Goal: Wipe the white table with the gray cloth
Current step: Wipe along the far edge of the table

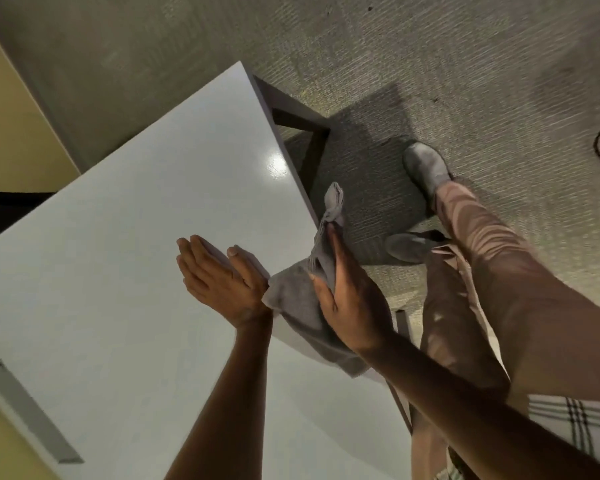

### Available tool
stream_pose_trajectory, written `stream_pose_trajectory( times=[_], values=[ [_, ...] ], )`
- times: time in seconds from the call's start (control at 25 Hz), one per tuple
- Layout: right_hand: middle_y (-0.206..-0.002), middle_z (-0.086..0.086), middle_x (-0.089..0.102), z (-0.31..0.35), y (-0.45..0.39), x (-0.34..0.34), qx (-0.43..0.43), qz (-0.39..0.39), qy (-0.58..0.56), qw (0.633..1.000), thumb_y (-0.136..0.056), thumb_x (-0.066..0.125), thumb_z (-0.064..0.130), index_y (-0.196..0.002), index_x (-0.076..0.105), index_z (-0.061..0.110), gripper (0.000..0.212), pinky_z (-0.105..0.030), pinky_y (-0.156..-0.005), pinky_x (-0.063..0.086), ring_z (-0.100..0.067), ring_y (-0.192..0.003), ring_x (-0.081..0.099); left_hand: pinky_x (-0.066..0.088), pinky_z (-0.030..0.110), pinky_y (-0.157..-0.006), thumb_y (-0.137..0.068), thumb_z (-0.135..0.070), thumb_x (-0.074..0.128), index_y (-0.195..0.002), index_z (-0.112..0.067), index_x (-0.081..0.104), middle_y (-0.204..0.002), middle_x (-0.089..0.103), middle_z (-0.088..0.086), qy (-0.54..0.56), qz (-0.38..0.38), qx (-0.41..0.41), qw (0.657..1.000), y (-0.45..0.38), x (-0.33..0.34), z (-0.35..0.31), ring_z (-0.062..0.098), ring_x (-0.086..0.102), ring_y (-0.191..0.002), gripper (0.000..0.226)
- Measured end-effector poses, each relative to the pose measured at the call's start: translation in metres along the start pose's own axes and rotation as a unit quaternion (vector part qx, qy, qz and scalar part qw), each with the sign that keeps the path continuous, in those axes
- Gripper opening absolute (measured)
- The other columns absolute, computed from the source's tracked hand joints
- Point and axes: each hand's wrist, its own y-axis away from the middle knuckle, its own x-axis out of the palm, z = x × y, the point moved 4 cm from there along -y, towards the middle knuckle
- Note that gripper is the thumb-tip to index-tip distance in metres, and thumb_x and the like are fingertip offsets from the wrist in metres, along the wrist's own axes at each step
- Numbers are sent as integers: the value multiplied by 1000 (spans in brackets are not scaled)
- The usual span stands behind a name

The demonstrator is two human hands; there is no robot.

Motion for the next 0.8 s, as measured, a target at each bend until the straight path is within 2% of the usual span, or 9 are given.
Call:
stream_pose_trajectory(
  times=[0.12,0.28,0.32,0.44,0.56,0.64,0.72,0.76,0.8],
  values=[
    [-174,-5,27,20,-49,-2,-15,43,-36,998,-108,31,58,-169,4,26,74,-44,-95,62,-29,-136,61,7,29,-129,-104,-43,26,-160,-1,34,-170,30,15,-6,2,10,1000,-1,0,0,32,25,-159,70],
    [-172,-15,28,55,-138,-4,-46,33,-91,994,-108,50,39,-168,12,12,76,-49,-93,63,-36,-132,63,16,41,-129,-106,-39,30,-160,-1,34,-170,30,15,-13,1,1,1000,0,-1,-1,34,26,-159,66],
    [-172,-17,28,67,-164,-4,-56,27,-102,993,-109,52,34,-168,13,8,75,-46,-97,62,-37,-136,60,16,44,-130,-107,-36,33,-161,-2,32,-171,28,14,-11,9,-4,1000,0,0,0,33,24,-160,64],
    [-171,-20,29,101,-241,-8,-69,-12,-89,994,-109,53,30,-166,18,2,72,-22,-108,47,-32,-148,48,16,48,-130,-106,-31,39,-163,-4,30,-173,25,12,0,24,-16,1000,0,1,1,31,20,-161,64],
    [-166,-16,40,132,-294,-9,-88,-10,-44,995,-110,50,27,-164,27,5,63,-22,-116,38,-27,-149,46,17,53,-129,-105,-37,36,-163,-7,30,-173,24,9,19,32,-23,999,-1,2,4,30,18,-162,66],
    [-152,-13,56,137,-306,-12,-69,-21,-21,997,-109,50,27,-160,34,8,56,-25,-101,49,-25,-132,61,18,54,-128,-104,-42,32,-163,-8,31,-173,25,8,24,27,-20,999,-1,2,4,30,19,-161,68],
    [-146,-12,61,133,-291,-15,-57,-49,-40,996,-110,49,30,-161,32,10,57,-18,-81,55,-23,-120,68,19,55,-127,-103,-45,30,-162,-9,33,-173,26,8,26,24,-11,999,-2,1,6,30,20,-161,69],
    [-149,-13,60,129,-276,-16,-54,-50,-53,996,-111,49,32,-164,27,10,61,-16,-79,56,-23,-119,69,19,56,-127,-104,-45,30,-162,-9,33,-173,26,8,26,22,-7,999,-2,1,6,30,20,-161,69],
    [-153,-14,56,122,-258,-15,-50,-43,-61,996,-111,49,33,-166,21,10,66,-20,-84,58,-25,-121,69,19,56,-127,-104,-46,29,-162,-10,33,-173,26,8,25,22,-7,999,-2,1,6,30,20,-161,68]
  ],
)
